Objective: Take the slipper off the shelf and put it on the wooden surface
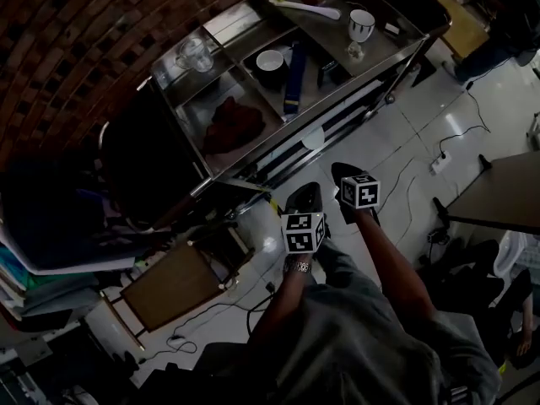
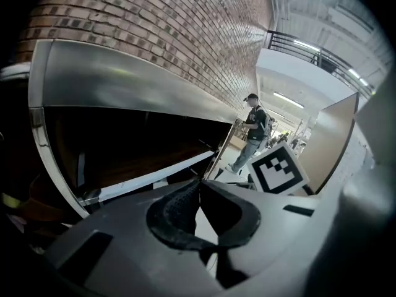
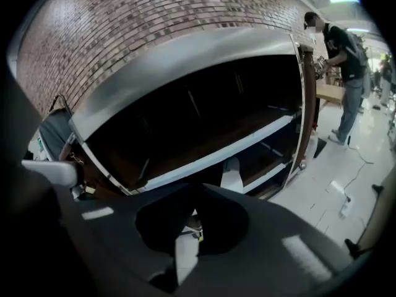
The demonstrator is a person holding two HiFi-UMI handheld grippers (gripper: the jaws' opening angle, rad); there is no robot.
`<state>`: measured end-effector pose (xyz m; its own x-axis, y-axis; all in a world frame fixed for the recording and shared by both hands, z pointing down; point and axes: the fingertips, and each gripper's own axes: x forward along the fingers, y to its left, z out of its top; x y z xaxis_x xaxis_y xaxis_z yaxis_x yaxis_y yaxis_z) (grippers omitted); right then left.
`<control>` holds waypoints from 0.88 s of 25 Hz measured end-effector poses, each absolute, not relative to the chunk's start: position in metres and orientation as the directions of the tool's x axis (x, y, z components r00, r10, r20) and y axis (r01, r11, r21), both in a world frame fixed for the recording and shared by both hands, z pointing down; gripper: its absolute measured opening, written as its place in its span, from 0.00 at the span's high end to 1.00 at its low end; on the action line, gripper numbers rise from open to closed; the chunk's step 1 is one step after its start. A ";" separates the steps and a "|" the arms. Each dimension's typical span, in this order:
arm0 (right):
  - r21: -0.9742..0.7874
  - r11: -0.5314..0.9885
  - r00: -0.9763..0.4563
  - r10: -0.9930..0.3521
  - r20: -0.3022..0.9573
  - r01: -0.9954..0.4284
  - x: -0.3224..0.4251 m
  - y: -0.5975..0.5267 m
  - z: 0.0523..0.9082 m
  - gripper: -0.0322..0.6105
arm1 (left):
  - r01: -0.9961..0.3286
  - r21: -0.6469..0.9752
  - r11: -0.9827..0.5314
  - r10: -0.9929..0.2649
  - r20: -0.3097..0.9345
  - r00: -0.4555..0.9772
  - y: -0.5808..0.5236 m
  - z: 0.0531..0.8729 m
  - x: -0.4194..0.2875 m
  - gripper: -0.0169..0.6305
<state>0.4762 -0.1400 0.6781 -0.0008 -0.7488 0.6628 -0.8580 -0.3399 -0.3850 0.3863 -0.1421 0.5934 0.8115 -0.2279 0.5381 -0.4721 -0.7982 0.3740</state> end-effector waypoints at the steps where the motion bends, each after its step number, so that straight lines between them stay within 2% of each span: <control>1: -0.392 -0.348 -0.002 -0.745 0.667 -0.852 0.483 -0.145 0.689 0.94 | -0.478 0.371 -0.796 -0.234 0.540 0.809 -0.145 0.599 0.391 0.97; 5: -0.514 -0.447 -0.008 -0.749 0.663 -0.732 0.515 -0.158 0.761 0.86 | -0.476 0.303 -0.826 -0.257 0.548 0.796 -0.154 0.624 0.405 0.97; 9: -0.677 -0.542 0.011 -0.785 0.620 -0.498 0.544 -0.166 0.841 0.70 | -0.455 0.276 -0.847 -0.257 0.536 0.804 -0.161 0.653 0.418 0.97; 12: -0.757 -0.544 0.048 -0.822 0.568 -0.361 0.555 -0.179 0.889 0.63 | -0.460 0.257 -0.850 -0.275 0.528 0.803 -0.171 0.685 0.419 0.97; 16: -0.783 -0.524 0.027 -0.836 0.548 -0.335 0.554 -0.207 0.958 0.52 | -0.474 0.238 -0.848 -0.302 0.517 0.801 -0.189 0.733 0.411 0.97; 22: -0.787 -0.549 0.069 -0.829 0.554 -0.280 0.565 -0.239 1.052 0.52 | -0.515 0.232 -0.825 -0.354 0.497 0.792 -0.210 0.782 0.391 0.97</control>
<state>0.5652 -0.2392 1.0519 0.0692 -0.8294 0.5543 -0.2802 -0.5495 -0.7871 0.3908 -0.2104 0.7820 0.7921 -0.3540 0.4972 -0.5146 -0.8255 0.2320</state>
